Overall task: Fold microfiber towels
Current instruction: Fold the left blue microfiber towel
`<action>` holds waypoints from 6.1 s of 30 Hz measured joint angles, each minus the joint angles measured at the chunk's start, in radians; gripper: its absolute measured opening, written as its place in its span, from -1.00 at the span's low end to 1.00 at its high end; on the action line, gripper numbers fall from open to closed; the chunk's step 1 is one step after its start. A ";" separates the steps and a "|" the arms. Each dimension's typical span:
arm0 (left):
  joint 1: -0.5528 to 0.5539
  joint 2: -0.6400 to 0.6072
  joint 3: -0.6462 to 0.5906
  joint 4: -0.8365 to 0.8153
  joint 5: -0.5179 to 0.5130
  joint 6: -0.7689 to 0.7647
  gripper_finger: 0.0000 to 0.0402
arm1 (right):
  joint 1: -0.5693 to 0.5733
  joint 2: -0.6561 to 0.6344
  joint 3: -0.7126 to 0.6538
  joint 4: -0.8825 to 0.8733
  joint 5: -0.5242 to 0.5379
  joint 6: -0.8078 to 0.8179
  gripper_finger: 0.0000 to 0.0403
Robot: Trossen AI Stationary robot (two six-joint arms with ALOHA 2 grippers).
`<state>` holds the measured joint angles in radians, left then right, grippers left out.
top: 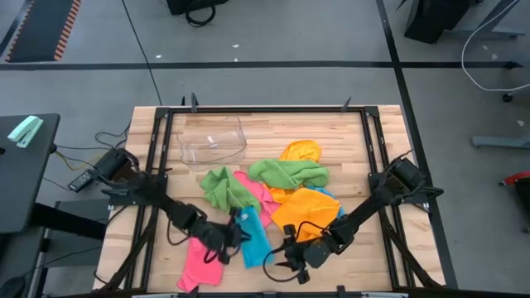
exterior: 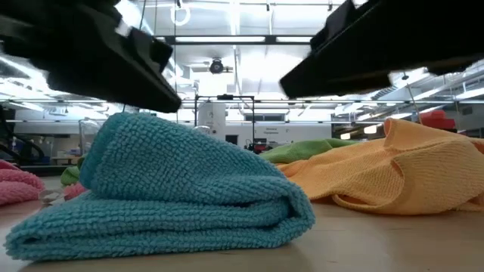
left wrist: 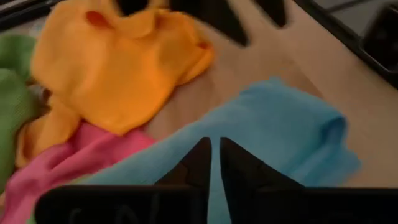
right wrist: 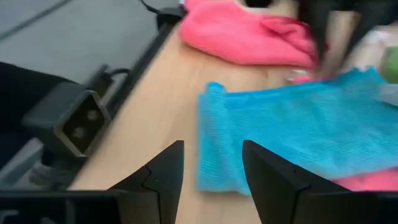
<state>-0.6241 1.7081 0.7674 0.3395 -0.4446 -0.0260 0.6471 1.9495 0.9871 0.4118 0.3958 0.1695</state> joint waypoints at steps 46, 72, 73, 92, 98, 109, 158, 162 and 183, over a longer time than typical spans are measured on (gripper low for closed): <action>-0.154 0.301 0.301 -0.238 -0.036 0.067 -0.29 | -0.026 0.000 0.003 0.035 -0.004 0.026 -0.15; -0.276 0.302 0.299 -0.143 -0.050 -0.225 -0.92 | -0.032 0.014 0.004 0.148 -0.005 0.020 -0.15; -0.280 0.302 0.299 -0.143 -0.050 -0.229 -0.93 | -0.037 0.021 0.005 0.163 -0.005 0.012 -0.15; -0.282 0.302 0.299 -0.146 -0.065 -0.491 -0.90 | -0.179 0.172 0.186 0.085 -0.083 -0.127 -0.15; -0.283 0.301 0.299 -0.128 -0.082 -0.496 -0.88 | -0.217 0.177 0.187 0.136 -0.133 -0.154 -0.15; -0.282 0.301 0.299 -0.138 -0.098 -0.622 -0.85 | -0.233 0.301 0.186 0.151 -0.165 -0.140 -0.15; -0.262 0.295 0.299 -0.174 -0.074 -0.662 -0.84 | -0.147 0.185 0.186 0.144 -0.214 -0.165 -0.15; -0.262 0.275 0.299 -0.173 -0.073 -0.643 -0.90 | -0.167 0.184 0.198 0.149 -0.203 -0.174 -0.15; -0.250 0.253 0.299 -0.221 -0.074 -0.660 -0.88 | -0.302 0.367 0.256 0.189 -0.290 -0.098 -0.15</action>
<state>-0.8742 1.9610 1.0668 0.1181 -0.5182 -0.6858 0.3453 2.3167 1.2429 0.6012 0.1062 0.0715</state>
